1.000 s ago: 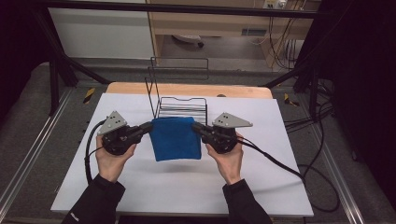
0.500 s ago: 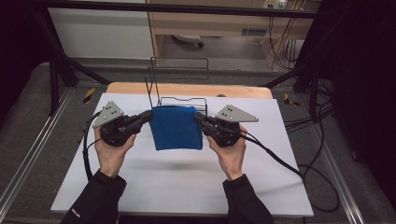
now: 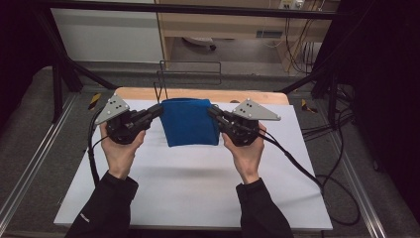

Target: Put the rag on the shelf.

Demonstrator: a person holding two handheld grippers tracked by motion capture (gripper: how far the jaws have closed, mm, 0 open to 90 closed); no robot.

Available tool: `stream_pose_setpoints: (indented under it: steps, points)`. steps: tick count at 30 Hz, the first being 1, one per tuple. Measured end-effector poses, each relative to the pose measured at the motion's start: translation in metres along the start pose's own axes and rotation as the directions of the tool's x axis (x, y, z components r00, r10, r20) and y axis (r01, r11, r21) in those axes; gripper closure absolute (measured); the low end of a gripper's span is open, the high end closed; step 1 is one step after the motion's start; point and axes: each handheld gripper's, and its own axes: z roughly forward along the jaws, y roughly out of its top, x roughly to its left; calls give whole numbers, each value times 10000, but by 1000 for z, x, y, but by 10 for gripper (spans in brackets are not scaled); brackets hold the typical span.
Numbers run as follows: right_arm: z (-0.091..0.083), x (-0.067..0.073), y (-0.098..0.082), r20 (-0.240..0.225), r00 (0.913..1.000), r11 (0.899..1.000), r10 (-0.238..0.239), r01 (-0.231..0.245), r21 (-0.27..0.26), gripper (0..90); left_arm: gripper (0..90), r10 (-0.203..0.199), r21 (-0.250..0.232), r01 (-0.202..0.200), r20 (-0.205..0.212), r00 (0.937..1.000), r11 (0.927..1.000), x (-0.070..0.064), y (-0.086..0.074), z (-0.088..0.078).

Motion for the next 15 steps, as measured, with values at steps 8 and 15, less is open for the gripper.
stream_pose_setpoints:
  steps: [8,15]
  points:
    - [1,0,15,202,9996,9992,-212,219,-334,866,879,156,-412,-161,-146,9998,9990,1,20,1]
    - [4,-1,30,415,9983,9977,-401,423,-536,866,880,221,-661,-238,-256,9994,9975,4,32,3]
